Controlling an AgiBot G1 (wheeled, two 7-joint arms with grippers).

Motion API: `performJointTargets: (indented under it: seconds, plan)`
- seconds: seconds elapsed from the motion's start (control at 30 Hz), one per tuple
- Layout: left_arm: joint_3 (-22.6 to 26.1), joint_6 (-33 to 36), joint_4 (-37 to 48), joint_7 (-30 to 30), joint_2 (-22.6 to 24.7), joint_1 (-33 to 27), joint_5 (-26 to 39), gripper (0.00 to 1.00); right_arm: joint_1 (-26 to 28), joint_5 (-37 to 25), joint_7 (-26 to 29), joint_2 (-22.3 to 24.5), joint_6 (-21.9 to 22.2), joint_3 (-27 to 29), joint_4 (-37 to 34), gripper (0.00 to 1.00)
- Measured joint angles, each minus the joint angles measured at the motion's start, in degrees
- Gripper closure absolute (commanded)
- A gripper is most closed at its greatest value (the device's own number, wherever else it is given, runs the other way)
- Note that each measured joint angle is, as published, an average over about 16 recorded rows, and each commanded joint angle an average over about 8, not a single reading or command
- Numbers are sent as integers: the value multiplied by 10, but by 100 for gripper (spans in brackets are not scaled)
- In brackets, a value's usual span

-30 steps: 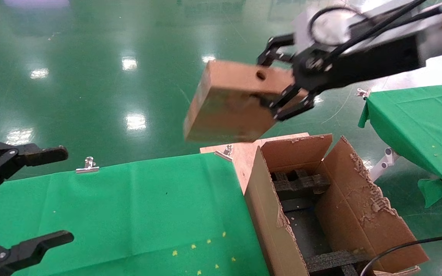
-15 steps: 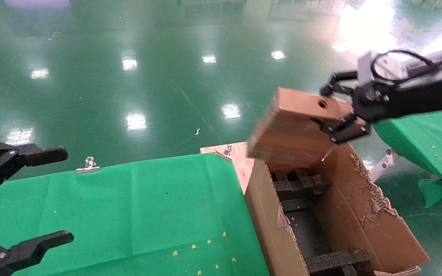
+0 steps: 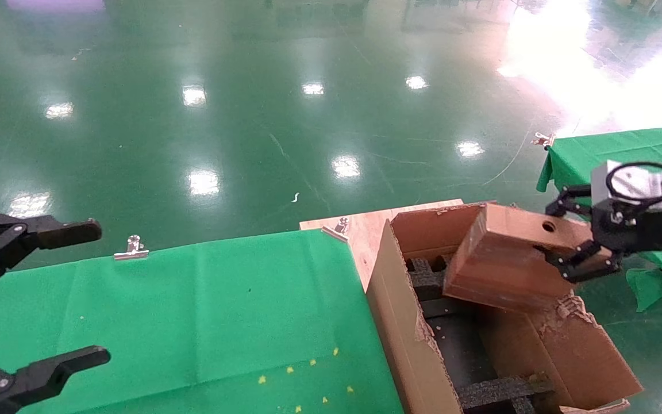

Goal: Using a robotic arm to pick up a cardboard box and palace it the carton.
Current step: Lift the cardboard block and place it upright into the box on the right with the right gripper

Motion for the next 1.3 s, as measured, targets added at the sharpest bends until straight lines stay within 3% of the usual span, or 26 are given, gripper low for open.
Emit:
performJointTargets:
  seconds: [0.33, 0.6, 0.87, 1.3]
  plan:
    - [0, 0, 0, 0, 0, 0, 0, 0, -5, 10, -16, -1, 3, -20, -32, 100]
    - [0, 0, 0, 0, 0, 0, 0, 0, -24, 24, 23, -1, 24, -20, -35, 100]
    - [0, 0, 0, 0, 0, 0, 0, 0, -62, 45, 125, 14, 61, -21, -6, 100]
    - [0, 0, 0, 0, 0, 0, -1, 0, -98, 32, 370, 73, 140, -36, 129, 100]
